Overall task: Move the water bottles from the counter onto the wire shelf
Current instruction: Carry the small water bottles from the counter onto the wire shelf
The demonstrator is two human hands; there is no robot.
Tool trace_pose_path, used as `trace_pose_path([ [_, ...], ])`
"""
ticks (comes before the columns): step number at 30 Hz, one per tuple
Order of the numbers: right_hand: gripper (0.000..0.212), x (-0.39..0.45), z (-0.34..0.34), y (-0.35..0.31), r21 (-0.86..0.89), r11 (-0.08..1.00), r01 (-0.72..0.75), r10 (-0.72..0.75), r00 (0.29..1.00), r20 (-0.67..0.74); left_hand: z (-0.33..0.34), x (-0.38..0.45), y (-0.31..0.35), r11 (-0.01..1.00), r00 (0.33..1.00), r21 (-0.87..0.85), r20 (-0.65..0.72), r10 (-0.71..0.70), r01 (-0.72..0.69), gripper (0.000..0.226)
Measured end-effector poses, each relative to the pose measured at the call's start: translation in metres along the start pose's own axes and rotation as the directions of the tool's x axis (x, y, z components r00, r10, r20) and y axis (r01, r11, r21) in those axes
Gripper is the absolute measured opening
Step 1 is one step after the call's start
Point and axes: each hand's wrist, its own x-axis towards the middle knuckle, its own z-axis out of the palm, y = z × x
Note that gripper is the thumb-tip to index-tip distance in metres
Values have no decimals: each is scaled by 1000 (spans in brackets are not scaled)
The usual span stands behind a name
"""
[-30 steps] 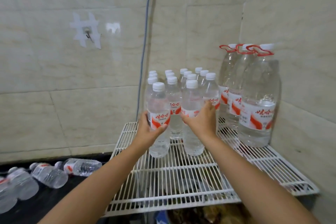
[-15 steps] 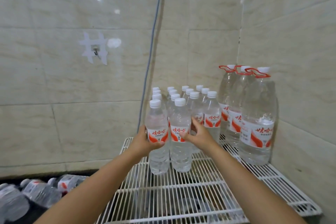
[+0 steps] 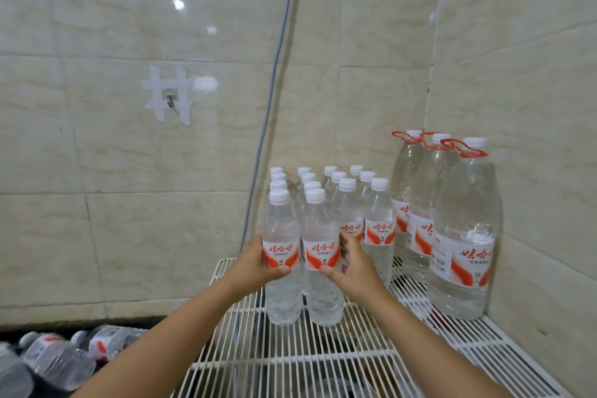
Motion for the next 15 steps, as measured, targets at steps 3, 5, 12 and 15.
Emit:
trace_pose_path([
  [3, 74, 2, 0, 5, -7, 1000, 18, -18, 1000, -7, 0, 3, -1, 999, 1000, 29, -11, 23, -23, 46],
  [5, 73, 2, 2, 10, -24, 999, 22, -22, 1000, -2, 1, 4, -3, 998, 999, 41, -14, 39, -39, 43],
  [12, 77, -4, 6, 11, -167, 985, 44, -48, 999, -15, 10, 0, 2, 995, 994, 96, -106, 33, -23, 53],
  [15, 96, -13, 14, 16, -256, 967, 15, -12, 1000, 15, 15, -4, 5, 994, 992, 111, -126, 26, -12, 53],
])
